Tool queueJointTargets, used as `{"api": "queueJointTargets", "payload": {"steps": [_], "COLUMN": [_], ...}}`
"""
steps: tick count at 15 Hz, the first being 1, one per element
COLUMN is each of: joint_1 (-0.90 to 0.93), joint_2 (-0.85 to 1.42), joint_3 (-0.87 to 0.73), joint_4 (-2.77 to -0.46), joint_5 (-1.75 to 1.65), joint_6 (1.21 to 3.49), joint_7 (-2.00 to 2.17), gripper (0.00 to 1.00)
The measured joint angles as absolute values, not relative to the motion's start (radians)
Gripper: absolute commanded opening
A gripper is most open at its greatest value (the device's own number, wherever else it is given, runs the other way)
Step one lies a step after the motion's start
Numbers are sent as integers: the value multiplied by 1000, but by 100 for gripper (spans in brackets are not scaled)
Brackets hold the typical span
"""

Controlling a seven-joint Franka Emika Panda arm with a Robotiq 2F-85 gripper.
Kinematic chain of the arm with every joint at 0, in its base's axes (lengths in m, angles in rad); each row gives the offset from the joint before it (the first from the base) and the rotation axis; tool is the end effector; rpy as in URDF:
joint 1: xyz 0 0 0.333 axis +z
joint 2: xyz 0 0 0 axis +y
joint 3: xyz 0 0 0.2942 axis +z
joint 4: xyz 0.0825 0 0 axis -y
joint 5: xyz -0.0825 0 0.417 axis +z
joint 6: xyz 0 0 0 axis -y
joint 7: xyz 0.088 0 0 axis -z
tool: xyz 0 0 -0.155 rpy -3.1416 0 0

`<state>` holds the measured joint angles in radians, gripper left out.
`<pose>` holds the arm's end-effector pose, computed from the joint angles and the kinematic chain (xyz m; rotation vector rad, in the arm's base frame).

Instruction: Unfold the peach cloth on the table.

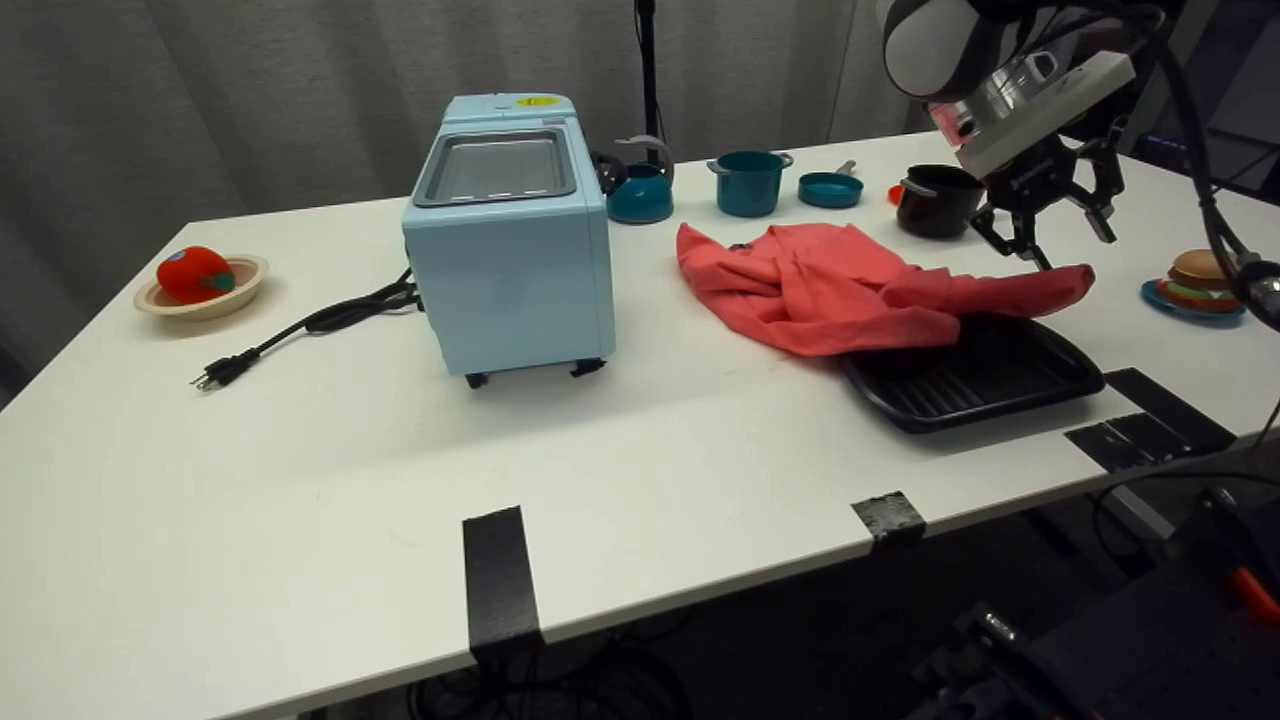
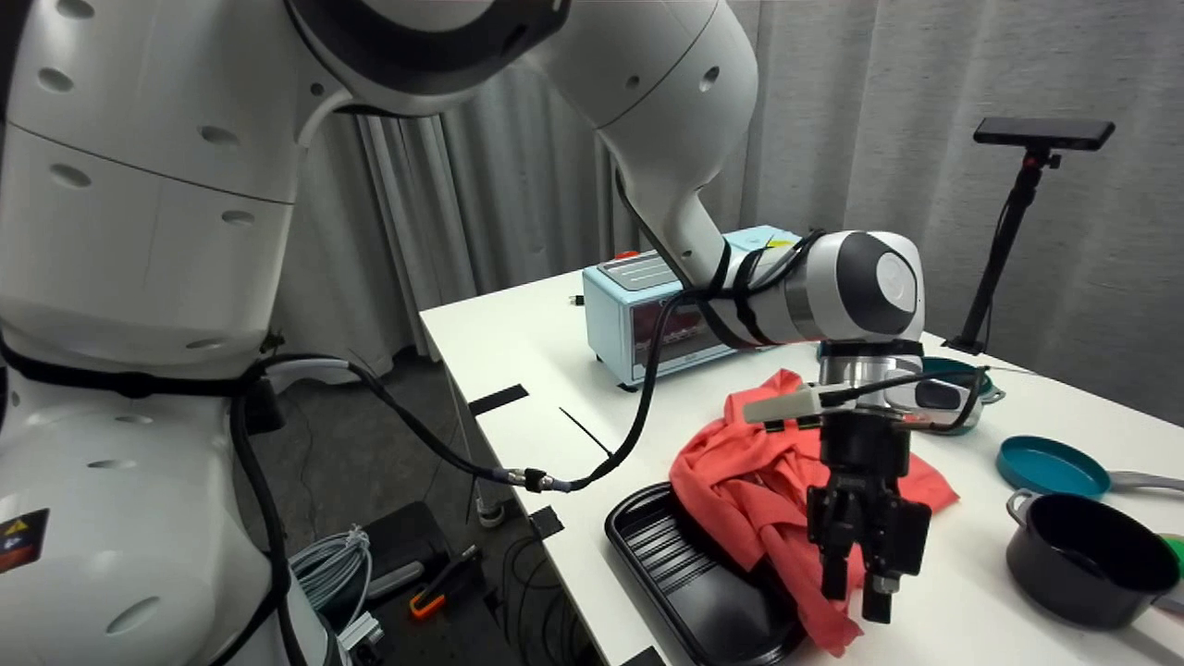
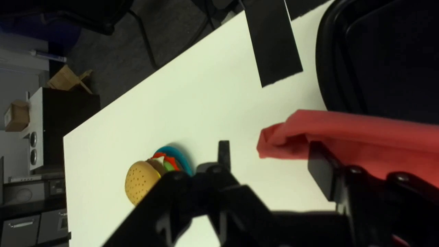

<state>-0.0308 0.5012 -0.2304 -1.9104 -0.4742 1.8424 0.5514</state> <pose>0.5231 -0.2057 0.1406 2.3812 -0.6743 -0.6154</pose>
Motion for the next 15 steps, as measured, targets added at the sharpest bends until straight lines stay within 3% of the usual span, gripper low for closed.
{"api": "queueJointTargets", "payload": {"steps": [2, 15], "joint_1": [-28, -30], "joint_2": [458, 193], "joint_3": [-230, -139], "joint_4": [-1932, -2143], "joint_5": [-484, -243], "joint_6": [1917, 2240], "joint_7": [584, 377], "gripper": [100, 100]}}
